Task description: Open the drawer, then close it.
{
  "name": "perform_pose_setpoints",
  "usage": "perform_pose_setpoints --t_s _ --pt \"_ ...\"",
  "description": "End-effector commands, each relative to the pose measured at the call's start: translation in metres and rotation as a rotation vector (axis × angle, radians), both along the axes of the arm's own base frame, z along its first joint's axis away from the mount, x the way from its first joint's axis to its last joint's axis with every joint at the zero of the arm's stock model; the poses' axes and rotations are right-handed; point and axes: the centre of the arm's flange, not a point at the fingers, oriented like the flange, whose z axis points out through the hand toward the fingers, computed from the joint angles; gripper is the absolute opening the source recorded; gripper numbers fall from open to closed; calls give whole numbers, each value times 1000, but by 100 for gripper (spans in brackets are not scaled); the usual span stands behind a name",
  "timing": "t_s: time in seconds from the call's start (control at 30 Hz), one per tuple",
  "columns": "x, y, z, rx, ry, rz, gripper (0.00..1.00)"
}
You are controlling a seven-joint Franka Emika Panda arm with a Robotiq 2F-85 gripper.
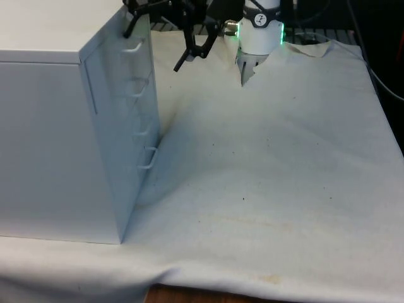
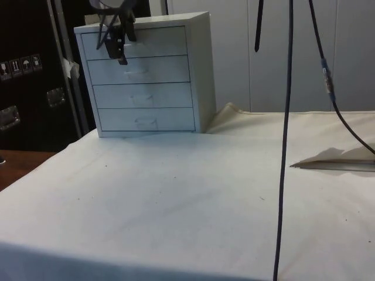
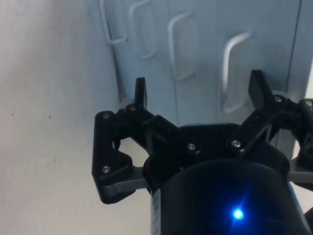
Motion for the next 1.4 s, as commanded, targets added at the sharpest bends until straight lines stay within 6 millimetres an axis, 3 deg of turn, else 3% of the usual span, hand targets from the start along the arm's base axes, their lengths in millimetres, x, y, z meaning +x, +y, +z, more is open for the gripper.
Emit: perform_pose_setpoints --t_s 0.0,0.23,1.37 --pt "1 -3 1 6 2 2 100" --pt "2 -12 1 2 -1 -4 100" --pt "1 -2 0 2 -4 -6 100"
